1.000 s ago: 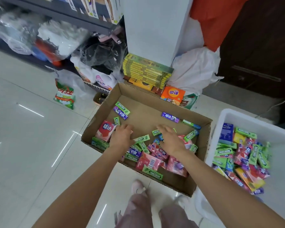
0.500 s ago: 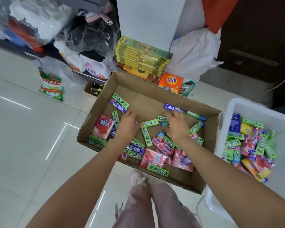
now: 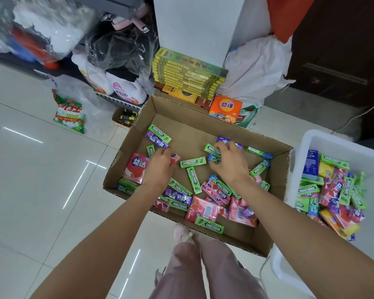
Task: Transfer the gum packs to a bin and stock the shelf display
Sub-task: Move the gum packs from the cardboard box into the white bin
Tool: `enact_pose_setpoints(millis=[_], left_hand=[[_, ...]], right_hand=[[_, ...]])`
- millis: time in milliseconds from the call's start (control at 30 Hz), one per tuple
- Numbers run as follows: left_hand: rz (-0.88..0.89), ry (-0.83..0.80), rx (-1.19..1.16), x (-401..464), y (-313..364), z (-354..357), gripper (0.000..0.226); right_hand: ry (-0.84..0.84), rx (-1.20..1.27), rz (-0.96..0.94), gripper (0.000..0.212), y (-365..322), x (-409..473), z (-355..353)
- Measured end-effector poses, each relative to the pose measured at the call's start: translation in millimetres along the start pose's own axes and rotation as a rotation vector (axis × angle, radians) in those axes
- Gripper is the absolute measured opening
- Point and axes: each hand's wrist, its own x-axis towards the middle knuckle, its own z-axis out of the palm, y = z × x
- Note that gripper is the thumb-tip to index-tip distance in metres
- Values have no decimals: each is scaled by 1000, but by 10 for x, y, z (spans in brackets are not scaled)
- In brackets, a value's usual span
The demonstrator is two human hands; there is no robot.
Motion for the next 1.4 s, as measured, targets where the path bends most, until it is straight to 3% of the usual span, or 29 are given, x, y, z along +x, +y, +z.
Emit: enact_pose_setpoints(millis=[167, 333, 533, 833, 1100, 1267, 1400], left_hand=[[88, -36, -216, 74, 273, -1, 30], [126, -245, 72, 185, 413, 128, 44], [179, -232, 271, 187, 513, 55, 38], [54, -11, -283, -84, 1039, -23, 33], [188, -13, -522, -409, 2391, 348, 29], [251, -37, -389, -563, 3139, 915, 28], [132, -66, -260, -581, 3528, 1368, 32]], right_hand=[[1, 114, 59, 51, 10, -63, -33], [1, 166, 109, 48, 82, -125, -70], [19, 223, 109, 47, 102, -204, -115], [149, 389, 76, 43, 277, -485, -582], [415, 513, 161, 40, 1236, -967, -1136], [377, 499, 298, 46, 2112, -1215, -1240], [315, 462, 361, 48, 2594, -1262, -1291]])
